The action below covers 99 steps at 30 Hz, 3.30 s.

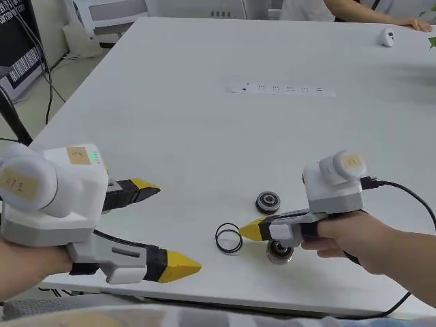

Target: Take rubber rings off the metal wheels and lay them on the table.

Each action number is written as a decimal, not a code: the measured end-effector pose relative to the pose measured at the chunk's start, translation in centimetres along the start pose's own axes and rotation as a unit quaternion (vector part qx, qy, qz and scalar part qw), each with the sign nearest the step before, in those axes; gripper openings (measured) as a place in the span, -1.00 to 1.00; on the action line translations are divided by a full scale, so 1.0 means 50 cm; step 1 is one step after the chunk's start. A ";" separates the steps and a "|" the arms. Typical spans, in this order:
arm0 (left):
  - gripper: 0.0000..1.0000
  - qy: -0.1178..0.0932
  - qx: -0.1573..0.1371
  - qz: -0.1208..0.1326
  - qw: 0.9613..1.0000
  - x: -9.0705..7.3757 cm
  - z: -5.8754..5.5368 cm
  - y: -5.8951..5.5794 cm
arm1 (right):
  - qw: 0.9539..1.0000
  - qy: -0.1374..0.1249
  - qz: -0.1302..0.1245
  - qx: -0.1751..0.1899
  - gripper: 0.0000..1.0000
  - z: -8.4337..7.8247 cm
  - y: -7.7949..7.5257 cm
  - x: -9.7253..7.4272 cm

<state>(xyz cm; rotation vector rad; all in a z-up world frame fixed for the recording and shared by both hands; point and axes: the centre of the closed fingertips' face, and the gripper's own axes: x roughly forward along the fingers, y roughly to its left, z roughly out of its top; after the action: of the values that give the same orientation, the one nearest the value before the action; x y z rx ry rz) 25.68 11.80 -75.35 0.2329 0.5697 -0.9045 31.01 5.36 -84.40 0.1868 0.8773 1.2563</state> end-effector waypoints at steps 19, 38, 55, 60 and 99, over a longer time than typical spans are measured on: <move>0.63 0.008 -0.002 -0.004 1.000 0.004 -0.007 -0.002 | 1.000 0.007 -0.016 -0.006 -1.00 -0.011 -0.009 0.009; 0.61 0.014 -0.001 -0.003 1.000 0.005 -0.010 -0.005 | 0.999 -0.009 -0.035 -0.014 -0.77 -0.001 -0.024 -0.002; 0.59 0.015 0.008 -0.006 1.000 0.021 0.011 0.004 | 0.998 -0.053 -0.035 -0.024 -0.66 0.044 -0.015 -0.060; 0.58 0.015 0.013 -0.008 1.000 0.030 0.018 0.005 | 0.997 -0.067 -0.043 -0.020 -0.63 0.049 -0.023 -0.082; 0.40 0.027 0.044 -0.016 0.999 0.124 0.060 0.075 | 0.987 -0.095 -0.114 -0.067 -0.51 0.069 -0.091 -0.159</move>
<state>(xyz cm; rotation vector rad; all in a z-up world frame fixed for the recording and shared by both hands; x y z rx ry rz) 32.76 8.61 -76.47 0.3295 0.5854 -0.9568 36.36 -2.07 -80.95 0.0940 0.6283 1.0610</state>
